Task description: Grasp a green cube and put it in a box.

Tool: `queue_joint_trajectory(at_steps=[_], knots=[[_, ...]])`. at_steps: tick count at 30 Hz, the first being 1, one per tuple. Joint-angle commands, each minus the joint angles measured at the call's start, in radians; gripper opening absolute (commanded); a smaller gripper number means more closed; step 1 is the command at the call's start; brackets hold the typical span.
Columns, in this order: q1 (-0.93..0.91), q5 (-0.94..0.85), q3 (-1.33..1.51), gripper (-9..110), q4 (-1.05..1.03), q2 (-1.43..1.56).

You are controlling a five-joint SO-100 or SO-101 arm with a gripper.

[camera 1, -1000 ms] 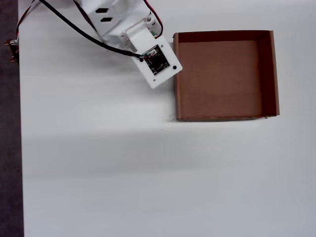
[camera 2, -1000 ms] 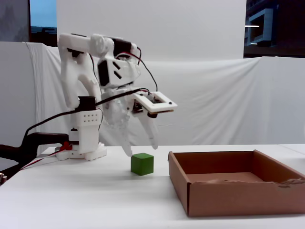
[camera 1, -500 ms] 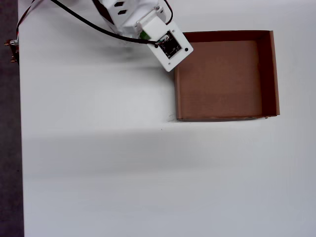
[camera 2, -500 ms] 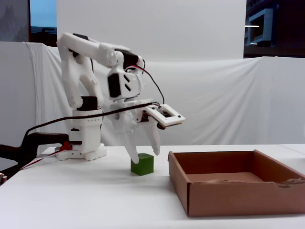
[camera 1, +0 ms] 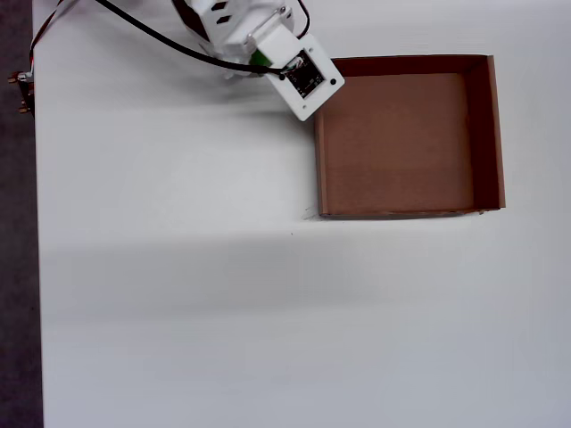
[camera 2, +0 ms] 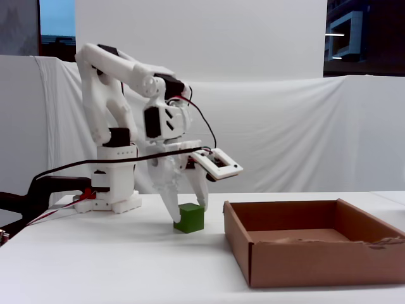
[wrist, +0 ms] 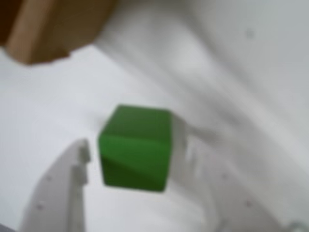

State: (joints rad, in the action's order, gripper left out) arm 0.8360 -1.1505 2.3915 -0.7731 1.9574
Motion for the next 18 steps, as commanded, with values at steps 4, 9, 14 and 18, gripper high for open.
queue_joint_trajectory(at_steps=[4,9,14,18], knots=[[0.014,-0.012,-0.008,23,0.014,0.009],[0.017,-0.011,-0.006,22,0.014,0.008],[0.017,-0.011,-0.006,21,0.012,0.011],[0.02,-0.011,-0.005,20,0.012,0.011]])
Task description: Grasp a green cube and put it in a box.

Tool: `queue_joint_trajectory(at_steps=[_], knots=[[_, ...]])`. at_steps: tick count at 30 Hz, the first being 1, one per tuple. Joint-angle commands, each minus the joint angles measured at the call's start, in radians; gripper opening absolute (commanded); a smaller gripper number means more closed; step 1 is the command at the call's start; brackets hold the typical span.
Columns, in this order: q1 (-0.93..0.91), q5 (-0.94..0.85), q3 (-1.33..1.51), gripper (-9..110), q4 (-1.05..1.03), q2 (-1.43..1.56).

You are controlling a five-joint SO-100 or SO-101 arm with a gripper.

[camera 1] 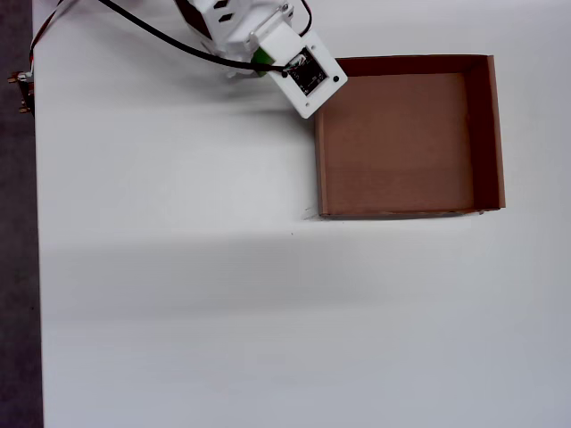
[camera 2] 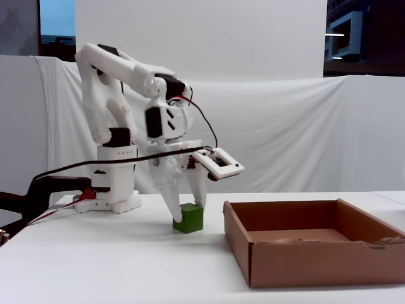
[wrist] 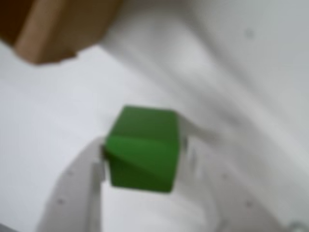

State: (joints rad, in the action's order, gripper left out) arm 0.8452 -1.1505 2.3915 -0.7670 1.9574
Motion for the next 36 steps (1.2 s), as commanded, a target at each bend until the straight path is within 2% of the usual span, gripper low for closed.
queue_joint_trajectory(at_steps=[1,22,36], knots=[[0.011,-0.011,-0.005,20,0.006,0.011],[0.015,-0.011,-0.009,14,-0.005,0.012],[0.035,-0.006,-0.371,13,-0.302,0.015]])
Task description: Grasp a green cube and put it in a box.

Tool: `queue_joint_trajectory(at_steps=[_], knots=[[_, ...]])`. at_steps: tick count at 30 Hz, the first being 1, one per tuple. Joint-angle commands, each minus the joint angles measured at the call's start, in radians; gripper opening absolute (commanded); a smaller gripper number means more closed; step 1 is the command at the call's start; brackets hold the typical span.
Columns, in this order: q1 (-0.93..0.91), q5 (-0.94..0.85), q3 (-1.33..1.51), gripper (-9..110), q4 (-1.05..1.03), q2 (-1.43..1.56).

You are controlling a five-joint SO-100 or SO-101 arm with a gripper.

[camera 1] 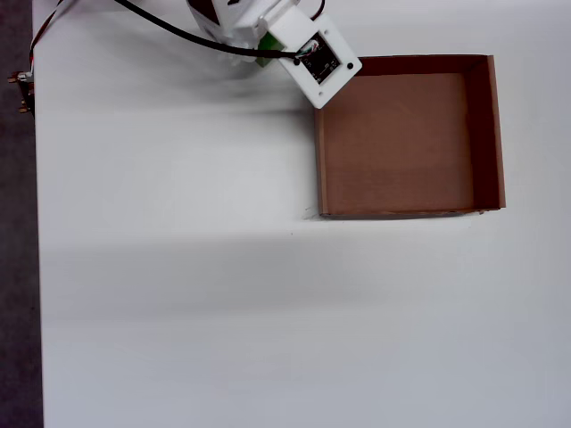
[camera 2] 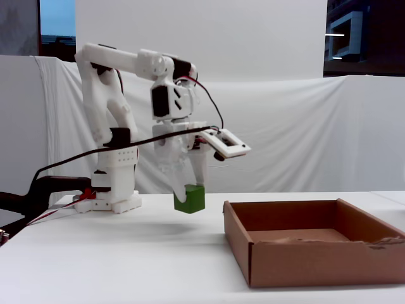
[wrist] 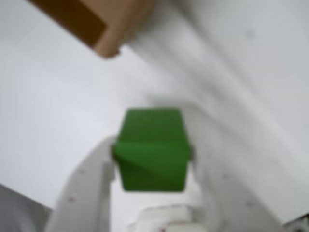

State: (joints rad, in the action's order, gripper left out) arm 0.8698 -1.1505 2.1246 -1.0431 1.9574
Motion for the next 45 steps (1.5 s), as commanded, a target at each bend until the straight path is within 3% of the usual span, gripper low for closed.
queue_joint_trajectory(at_steps=[1,17,45], knots=[[0.011,-0.006,-0.133,13,-0.031,0.006],[0.009,-0.008,-0.661,13,-0.109,-0.321],[0.011,-0.012,-1.006,13,-0.112,-0.782]])
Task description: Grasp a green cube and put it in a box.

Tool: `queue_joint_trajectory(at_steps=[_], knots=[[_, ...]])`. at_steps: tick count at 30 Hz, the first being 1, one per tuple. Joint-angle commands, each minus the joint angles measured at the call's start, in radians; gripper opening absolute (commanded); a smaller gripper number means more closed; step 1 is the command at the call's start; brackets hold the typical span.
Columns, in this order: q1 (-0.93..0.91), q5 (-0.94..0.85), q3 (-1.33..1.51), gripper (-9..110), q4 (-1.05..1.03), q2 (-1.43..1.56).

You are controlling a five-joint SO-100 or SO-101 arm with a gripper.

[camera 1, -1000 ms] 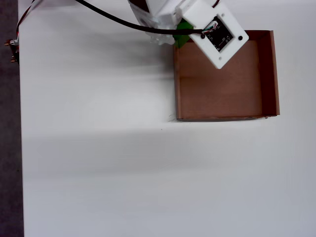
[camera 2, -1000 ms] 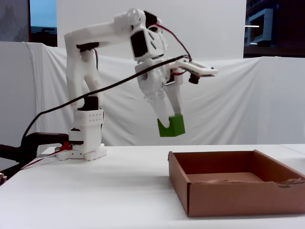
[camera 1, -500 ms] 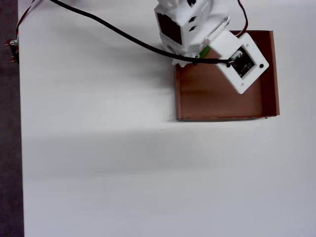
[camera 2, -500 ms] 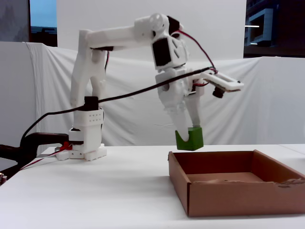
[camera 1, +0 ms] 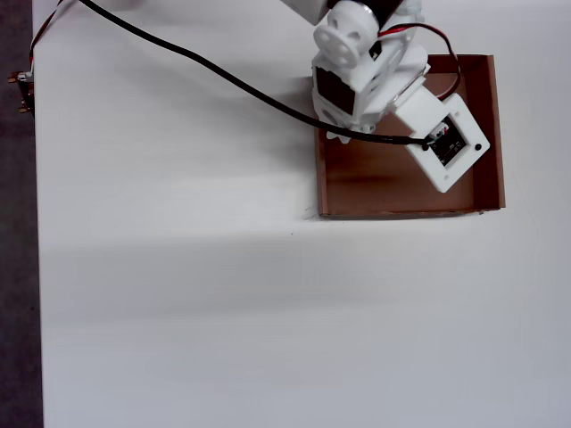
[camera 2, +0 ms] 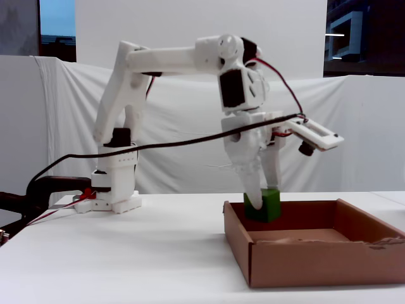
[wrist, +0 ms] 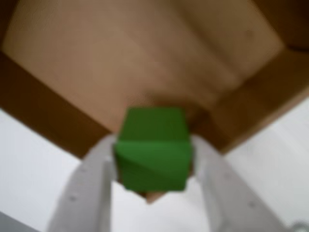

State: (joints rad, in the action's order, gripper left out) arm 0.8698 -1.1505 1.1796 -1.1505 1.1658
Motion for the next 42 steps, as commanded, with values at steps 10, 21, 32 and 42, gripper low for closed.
queue_joint_trajectory(at_steps=[10,21,32,42], knots=[[0.063,-0.008,-0.101,13,-0.008,-0.066],[0.114,0.012,-0.15,13,-0.011,-0.133],[0.132,0.021,-0.156,13,-0.011,-0.167],[0.132,0.023,-0.161,20,-0.011,-0.175]])
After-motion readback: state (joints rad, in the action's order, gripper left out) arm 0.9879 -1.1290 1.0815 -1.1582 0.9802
